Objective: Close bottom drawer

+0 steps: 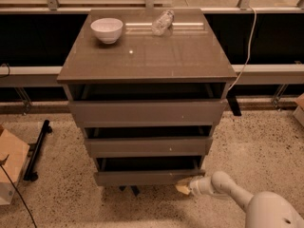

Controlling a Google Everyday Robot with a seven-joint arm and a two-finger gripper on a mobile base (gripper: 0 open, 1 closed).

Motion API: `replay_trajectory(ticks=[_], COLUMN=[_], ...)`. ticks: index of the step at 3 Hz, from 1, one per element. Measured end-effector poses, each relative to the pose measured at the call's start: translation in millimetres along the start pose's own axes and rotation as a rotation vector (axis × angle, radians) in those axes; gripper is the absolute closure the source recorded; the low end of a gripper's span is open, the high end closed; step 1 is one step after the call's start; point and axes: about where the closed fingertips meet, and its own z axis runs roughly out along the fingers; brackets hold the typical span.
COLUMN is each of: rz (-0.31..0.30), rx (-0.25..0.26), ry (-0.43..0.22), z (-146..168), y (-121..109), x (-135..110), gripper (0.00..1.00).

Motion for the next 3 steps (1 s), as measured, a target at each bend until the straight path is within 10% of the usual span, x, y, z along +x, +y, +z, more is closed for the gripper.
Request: replay_trajectory(ticks=[1, 3], rz=[0.0, 0.0], rx=[-0.003, -0.006], ry=[0.001, 0.001], z=[1.7, 3.0], y=[1.5, 2.7], x=[0.3, 0.6], gripper=[0.06, 0.0])
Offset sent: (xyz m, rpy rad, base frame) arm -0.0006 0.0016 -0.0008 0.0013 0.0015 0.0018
